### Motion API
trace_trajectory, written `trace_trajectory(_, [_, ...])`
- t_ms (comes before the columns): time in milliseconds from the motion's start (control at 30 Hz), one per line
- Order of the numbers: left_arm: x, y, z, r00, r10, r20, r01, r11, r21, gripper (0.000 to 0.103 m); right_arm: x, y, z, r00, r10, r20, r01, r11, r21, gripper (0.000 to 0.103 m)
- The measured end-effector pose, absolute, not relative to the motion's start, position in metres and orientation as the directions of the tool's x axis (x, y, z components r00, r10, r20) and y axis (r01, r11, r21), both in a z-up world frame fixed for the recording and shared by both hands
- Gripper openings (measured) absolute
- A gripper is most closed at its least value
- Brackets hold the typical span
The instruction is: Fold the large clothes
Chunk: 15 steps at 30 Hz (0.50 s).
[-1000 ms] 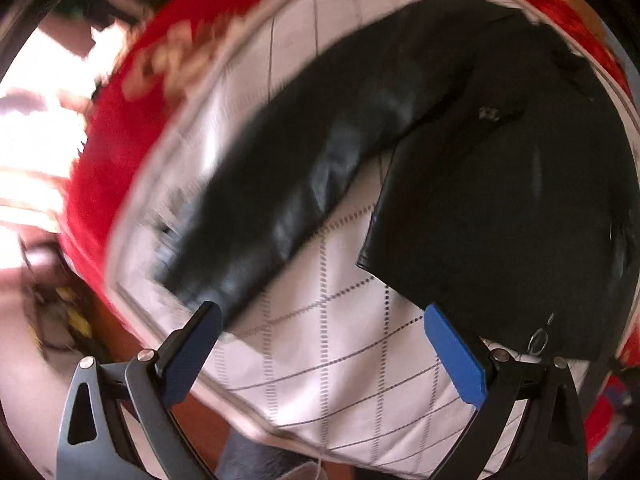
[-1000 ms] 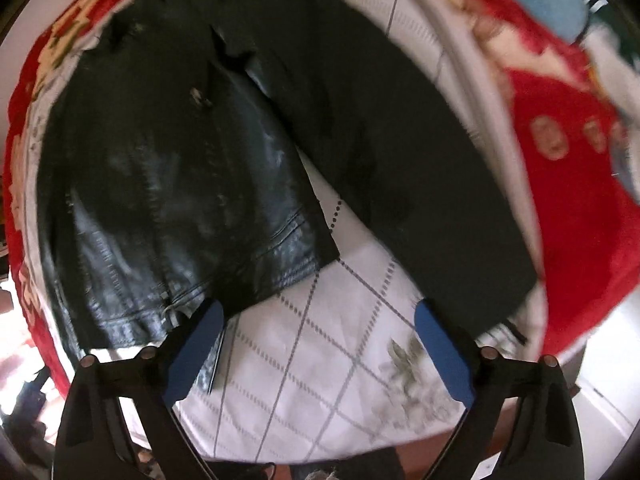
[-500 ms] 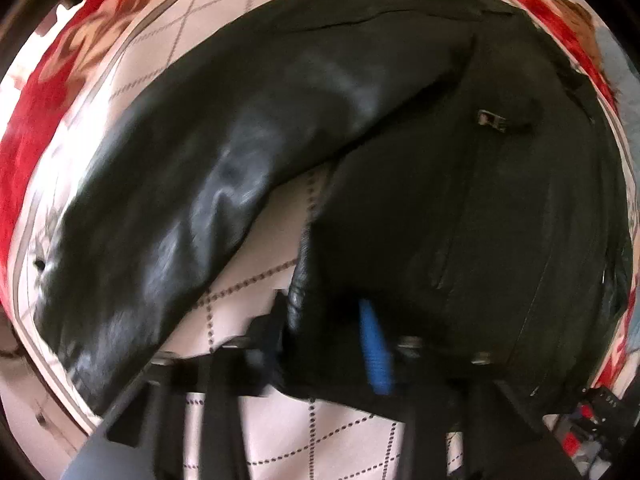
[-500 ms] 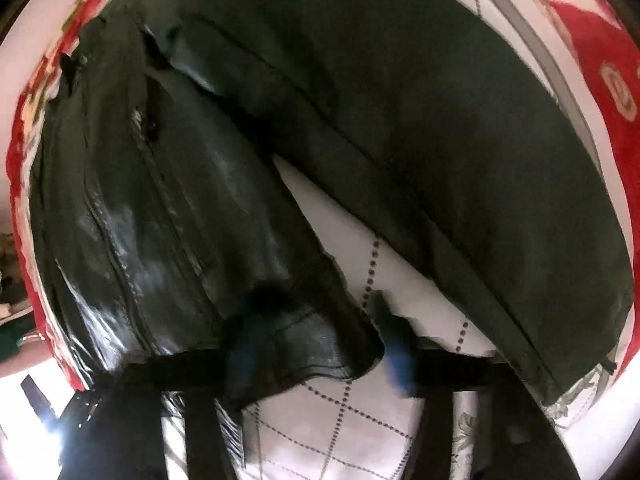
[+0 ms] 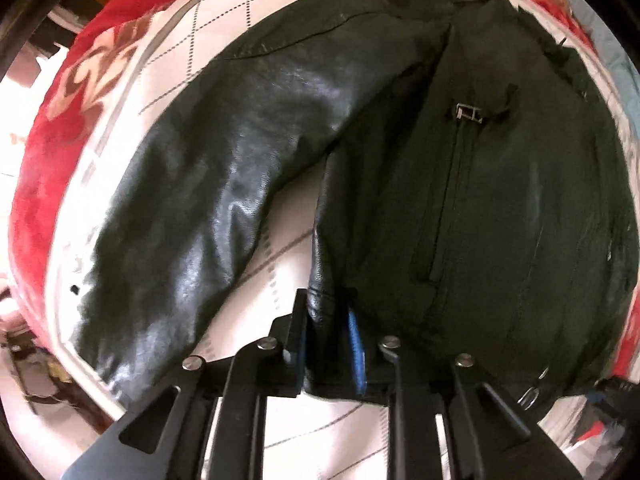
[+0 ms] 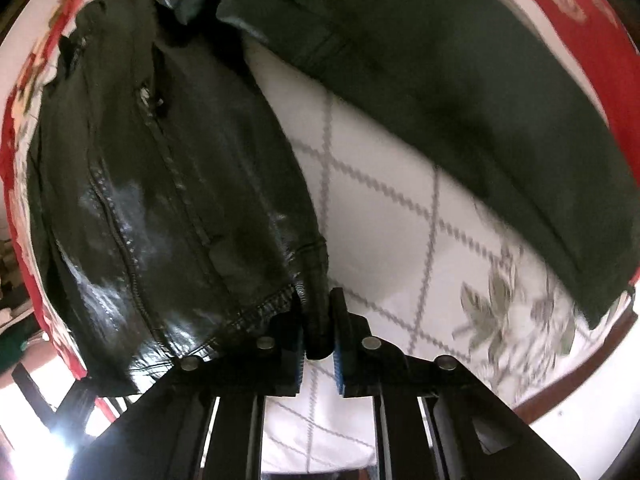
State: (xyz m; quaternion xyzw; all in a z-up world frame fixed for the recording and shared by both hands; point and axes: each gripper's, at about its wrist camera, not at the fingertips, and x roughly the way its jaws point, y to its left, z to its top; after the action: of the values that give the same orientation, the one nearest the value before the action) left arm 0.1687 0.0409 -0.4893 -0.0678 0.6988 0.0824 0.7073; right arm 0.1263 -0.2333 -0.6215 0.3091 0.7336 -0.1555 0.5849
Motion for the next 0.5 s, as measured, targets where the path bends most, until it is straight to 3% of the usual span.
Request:
trace_trajectory(33, [0.165, 0.040, -0.481, 0.009, 0.021, -1.000, -0.204, 0.979, 0.019, 0.019, 0.124, -0.232, -0.621, -0.121, 0.293, -0.948, 0.646, 0.749, 0.149, 0.022])
trace_trajectory(100, [0.162, 0.035, -0.461, 0.010, 0.059, -0.998, -0.176, 0.983, 0.056, 0.020, 0.122, -0.239, -0.626, -0.101, 0.366, -0.925, 0.678, 0.706, 0.205, 0.040])
trace_trajectory(133, [0.154, 0.031, -0.448, 0.022, 0.069, -0.997, -0.159, 0.985, 0.064, 0.028, 0.116, -0.244, -0.625, -0.072, 0.415, -0.907, 0.710, 0.660, 0.245, 0.042])
trace_trajectory(167, [0.149, 0.027, -0.436, 0.032, 0.075, -0.997, -0.144, 0.987, 0.070, 0.046, 0.111, -0.251, -0.623, -0.037, 0.437, -0.899, 0.737, 0.620, 0.271, 0.043])
trace_trajectory(200, [0.149, 0.022, -0.427, 0.043, 0.088, -0.995, -0.132, 0.988, 0.082, 0.057, 0.103, -0.258, -0.619, -0.002, 0.447, -0.894, 0.767, 0.574, 0.285, 0.049])
trace_trajectory(233, [0.147, 0.015, -0.419, 0.061, 0.102, -0.993, -0.122, 0.988, 0.094, 0.080, 0.089, -0.268, -0.624, 0.028, 0.436, -0.899, 0.809, 0.519, 0.277, 0.052])
trace_trajectory(267, [0.147, 0.007, -0.414, 0.084, 0.100, -0.991, -0.109, 0.990, 0.090, 0.095, 0.080, -0.276, -0.621, 0.062, 0.430, -0.901, 0.838, 0.469, 0.281, 0.055])
trace_trajectory(400, [0.160, -0.041, -0.421, 0.140, 0.115, -0.983, -0.005, 0.993, 0.116, 0.102, 0.033, -0.312, -0.623, 0.213, 0.364, -0.907, 0.930, 0.210, 0.303, 0.060])
trace_trajectory(500, [0.170, -0.067, -0.450, 0.145, 0.103, -0.984, 0.073, 0.991, 0.114, 0.102, 0.004, -0.326, -0.641, 0.325, 0.323, -0.889, 0.941, -0.015, 0.339, 0.058])
